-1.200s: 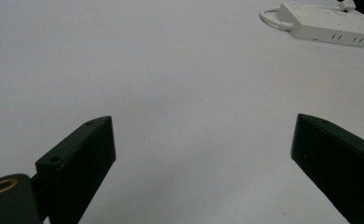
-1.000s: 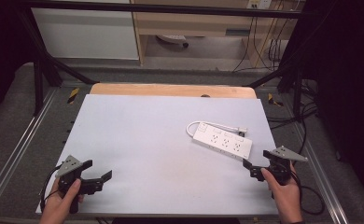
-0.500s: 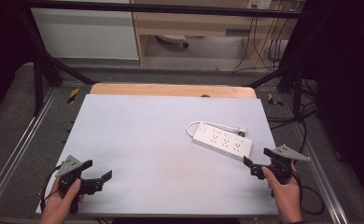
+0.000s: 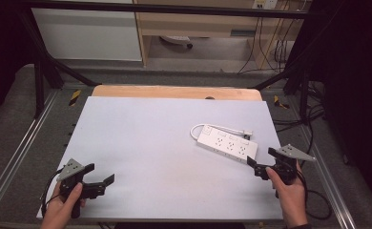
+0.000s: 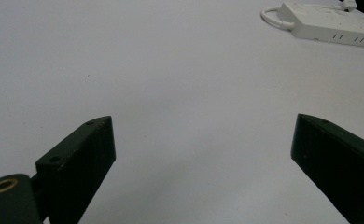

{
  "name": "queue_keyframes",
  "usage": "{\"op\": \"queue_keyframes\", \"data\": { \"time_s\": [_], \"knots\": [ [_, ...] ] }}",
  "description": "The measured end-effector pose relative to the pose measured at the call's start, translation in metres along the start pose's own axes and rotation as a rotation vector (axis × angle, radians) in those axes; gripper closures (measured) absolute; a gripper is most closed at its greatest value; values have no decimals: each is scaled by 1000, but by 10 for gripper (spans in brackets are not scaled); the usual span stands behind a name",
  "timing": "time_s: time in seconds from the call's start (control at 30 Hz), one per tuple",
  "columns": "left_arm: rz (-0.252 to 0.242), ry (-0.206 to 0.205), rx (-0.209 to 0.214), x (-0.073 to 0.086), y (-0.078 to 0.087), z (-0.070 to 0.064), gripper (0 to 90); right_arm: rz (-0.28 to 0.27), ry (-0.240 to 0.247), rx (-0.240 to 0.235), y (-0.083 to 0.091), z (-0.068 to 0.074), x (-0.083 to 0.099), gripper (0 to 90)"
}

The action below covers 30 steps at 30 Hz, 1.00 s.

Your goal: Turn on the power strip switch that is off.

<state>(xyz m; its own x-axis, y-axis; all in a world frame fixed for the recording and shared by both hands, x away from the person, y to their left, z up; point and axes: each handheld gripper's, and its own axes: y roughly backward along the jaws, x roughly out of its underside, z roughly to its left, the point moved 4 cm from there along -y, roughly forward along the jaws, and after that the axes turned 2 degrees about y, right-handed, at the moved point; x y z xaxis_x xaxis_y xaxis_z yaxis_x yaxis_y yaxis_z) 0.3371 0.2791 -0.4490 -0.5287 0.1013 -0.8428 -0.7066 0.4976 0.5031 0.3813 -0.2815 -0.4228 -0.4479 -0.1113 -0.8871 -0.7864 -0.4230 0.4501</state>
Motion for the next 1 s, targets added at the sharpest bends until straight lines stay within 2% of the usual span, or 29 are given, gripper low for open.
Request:
{"op": "queue_keyframes", "data": {
  "time_s": [1.0],
  "knots": [
    [2,2,-6,1,0,1,64,-9,0,5,-16,-5,-25,37]
  ]
}}
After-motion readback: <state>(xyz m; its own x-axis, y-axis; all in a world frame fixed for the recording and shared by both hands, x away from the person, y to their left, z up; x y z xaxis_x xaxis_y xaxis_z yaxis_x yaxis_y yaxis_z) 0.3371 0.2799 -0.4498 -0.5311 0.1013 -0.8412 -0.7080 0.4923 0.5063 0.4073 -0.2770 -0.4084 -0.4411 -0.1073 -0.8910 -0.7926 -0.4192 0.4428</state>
